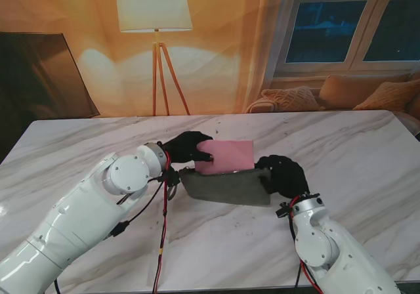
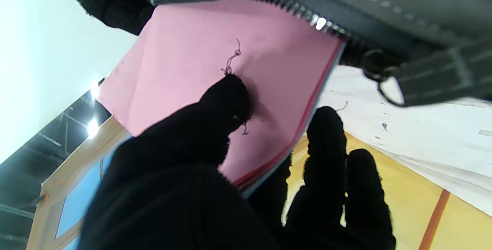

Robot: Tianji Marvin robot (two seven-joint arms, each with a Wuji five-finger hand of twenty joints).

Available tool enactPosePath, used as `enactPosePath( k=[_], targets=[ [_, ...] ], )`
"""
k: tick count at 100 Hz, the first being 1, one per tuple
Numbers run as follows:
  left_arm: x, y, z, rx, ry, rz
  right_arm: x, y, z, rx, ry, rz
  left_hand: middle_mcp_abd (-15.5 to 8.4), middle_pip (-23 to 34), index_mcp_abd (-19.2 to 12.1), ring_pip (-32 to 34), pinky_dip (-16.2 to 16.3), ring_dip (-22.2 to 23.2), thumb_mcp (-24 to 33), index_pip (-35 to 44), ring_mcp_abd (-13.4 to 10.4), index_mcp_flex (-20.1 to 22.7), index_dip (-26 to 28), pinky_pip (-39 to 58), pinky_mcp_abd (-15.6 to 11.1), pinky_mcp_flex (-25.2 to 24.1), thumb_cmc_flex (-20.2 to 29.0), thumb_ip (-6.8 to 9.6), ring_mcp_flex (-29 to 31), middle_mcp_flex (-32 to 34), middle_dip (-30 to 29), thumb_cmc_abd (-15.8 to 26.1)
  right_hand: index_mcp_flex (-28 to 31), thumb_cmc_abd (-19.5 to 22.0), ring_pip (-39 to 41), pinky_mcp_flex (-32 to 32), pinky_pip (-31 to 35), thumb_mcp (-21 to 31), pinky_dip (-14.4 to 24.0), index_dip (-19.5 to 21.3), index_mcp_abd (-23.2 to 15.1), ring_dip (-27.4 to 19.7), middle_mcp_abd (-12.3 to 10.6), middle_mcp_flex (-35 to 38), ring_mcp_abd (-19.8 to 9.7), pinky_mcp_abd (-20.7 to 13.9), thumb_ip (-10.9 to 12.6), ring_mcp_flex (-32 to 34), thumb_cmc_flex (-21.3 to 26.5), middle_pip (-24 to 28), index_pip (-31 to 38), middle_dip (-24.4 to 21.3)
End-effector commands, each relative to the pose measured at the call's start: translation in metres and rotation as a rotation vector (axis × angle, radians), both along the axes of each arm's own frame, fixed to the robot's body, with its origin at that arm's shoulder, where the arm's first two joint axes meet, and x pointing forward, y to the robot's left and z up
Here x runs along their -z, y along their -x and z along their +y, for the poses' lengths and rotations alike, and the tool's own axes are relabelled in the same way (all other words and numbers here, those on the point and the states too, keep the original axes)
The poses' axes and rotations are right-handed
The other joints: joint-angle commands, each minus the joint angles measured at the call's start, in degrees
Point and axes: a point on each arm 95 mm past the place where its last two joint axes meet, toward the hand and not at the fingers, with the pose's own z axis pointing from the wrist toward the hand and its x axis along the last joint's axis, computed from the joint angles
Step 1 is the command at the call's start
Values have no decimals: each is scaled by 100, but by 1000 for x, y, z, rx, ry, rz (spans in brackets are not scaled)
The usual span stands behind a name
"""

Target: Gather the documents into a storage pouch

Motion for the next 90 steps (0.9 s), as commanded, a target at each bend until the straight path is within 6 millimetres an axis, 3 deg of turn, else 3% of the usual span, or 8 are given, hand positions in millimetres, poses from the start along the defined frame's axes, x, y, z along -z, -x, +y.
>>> enactPosePath(
  k=[1,6,20,30,60,90],
  targets=[
    [2,-2,0,5,-25,4,1,1,1,-1,3,15,24,301,-33,255,207,232,153,78,27,177,-22,93,-169,-66,22,-12,-131,7,168,44,-328,-97,-201,-76,-46,235,24,-158,158,-57,-82,-223,-165,-123,212,-251,-200,49,-140,-31],
    [2,-2,0,6,-26,-1,1,1,1,-1,2,18,48,892,-16,420,319,392,116,62,102,169,-18,191,-167,-61,-42,-13,1,63,-100,84,-373,-76,-196,-95,-48,244,31,-205,183,-37,-81,-215,-169,-119,210,-248,-265,67,-196,-39],
    [0,-3,-2,-6,1,-22,1,2,-1,1,1,19,174,1846,59,993,418,702,93,56,348,207,5,460,-138,-60,-6,36,322,299,-202,71,-259,13,93,147,144,202,108,-283,146,113,-63,102,-261,-157,190,18,-226,181,-129,-26],
    [-4,-2,-1,19,-23,-59,1,2,0,1,-5,23,243,2448,20,1382,467,965,238,153,368,259,28,734,-133,-56,-12,118,539,394,-223,-53,-184,95,400,389,339,131,145,-347,150,231,-47,391,-391,-195,183,294,-293,292,-94,45],
    [-14,-4,0,106,-110,-110,0,3,0,4,-14,37,317,2809,-215,1513,311,1345,569,480,393,263,377,832,-140,-63,-104,304,517,354,-99,-286,-415,90,484,468,484,61,109,-480,290,476,-37,324,-460,-217,139,378,-708,286,-215,44],
    [-12,-6,-3,132,-145,-49,0,3,-3,13,-17,51,433,3131,67,1723,300,1690,868,601,504,235,482,861,-215,-59,-246,420,588,386,59,-387,-550,239,208,232,349,45,67,-480,400,533,-71,53,-339,-161,150,158,-1059,217,-509,-96]
  ],
)
